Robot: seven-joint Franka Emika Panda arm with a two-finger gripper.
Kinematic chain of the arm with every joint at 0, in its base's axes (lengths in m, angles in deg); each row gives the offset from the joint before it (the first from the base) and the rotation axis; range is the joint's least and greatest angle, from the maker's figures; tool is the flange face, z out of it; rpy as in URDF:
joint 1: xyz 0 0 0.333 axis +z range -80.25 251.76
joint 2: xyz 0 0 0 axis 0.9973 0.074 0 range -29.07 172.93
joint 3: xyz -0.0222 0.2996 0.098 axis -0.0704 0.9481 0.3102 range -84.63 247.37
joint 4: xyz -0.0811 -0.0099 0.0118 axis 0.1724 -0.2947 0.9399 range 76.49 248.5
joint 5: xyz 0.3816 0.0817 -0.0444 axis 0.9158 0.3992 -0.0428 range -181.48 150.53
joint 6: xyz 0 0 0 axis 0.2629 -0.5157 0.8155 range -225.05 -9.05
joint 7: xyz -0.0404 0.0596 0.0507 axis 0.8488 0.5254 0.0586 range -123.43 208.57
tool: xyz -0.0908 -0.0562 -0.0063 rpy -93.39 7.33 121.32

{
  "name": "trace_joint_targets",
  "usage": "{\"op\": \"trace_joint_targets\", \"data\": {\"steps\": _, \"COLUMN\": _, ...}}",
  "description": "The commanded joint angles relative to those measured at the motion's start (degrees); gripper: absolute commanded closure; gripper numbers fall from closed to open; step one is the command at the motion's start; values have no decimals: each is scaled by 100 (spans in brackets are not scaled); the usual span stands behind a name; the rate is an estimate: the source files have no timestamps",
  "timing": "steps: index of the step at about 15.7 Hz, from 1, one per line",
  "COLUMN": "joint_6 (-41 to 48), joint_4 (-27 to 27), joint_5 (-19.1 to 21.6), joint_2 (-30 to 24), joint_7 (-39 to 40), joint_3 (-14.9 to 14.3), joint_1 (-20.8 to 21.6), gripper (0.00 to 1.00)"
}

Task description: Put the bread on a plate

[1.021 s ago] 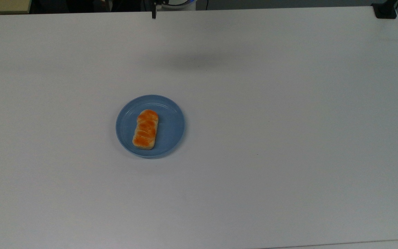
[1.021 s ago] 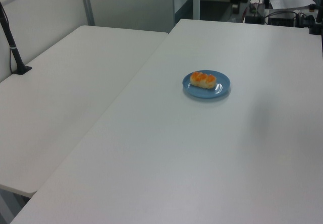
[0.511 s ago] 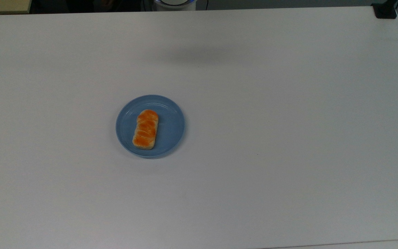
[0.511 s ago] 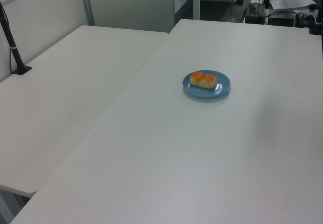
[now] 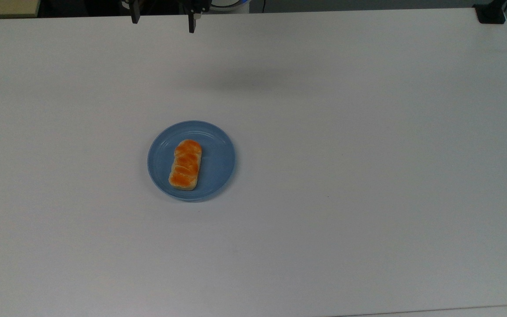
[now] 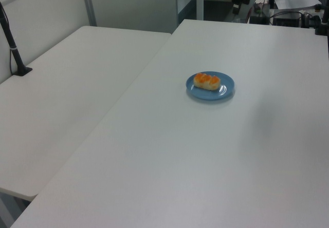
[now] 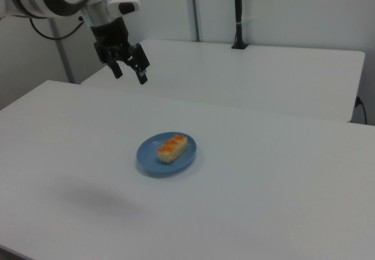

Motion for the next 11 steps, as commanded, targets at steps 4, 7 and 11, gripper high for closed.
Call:
{"op": "trace_joint_targets", "data": {"steps": 4, "joint_6": 421, "joint_4": -40, "joint_5": 89, "joint_2": -114, "joint_7": 586, "joint_3": -17, "joint_1": -82, "gripper": 0}}
{"op": "trace_joint_targets", "data": {"steps": 7, "joint_6": 412, "joint_4": -58, "joint_5": 133, "joint_2": -70, "joint_7": 640, "joint_3": -17, "joint_1": -170, "gripper": 0}}
{"op": "trace_joint_targets", "data": {"steps": 11, "joint_6": 780, "joint_4": -216, "joint_5": 133, "joint_2": -61, "joint_7": 919, "joint_3": -26, "joint_1": -179, "gripper": 0}}
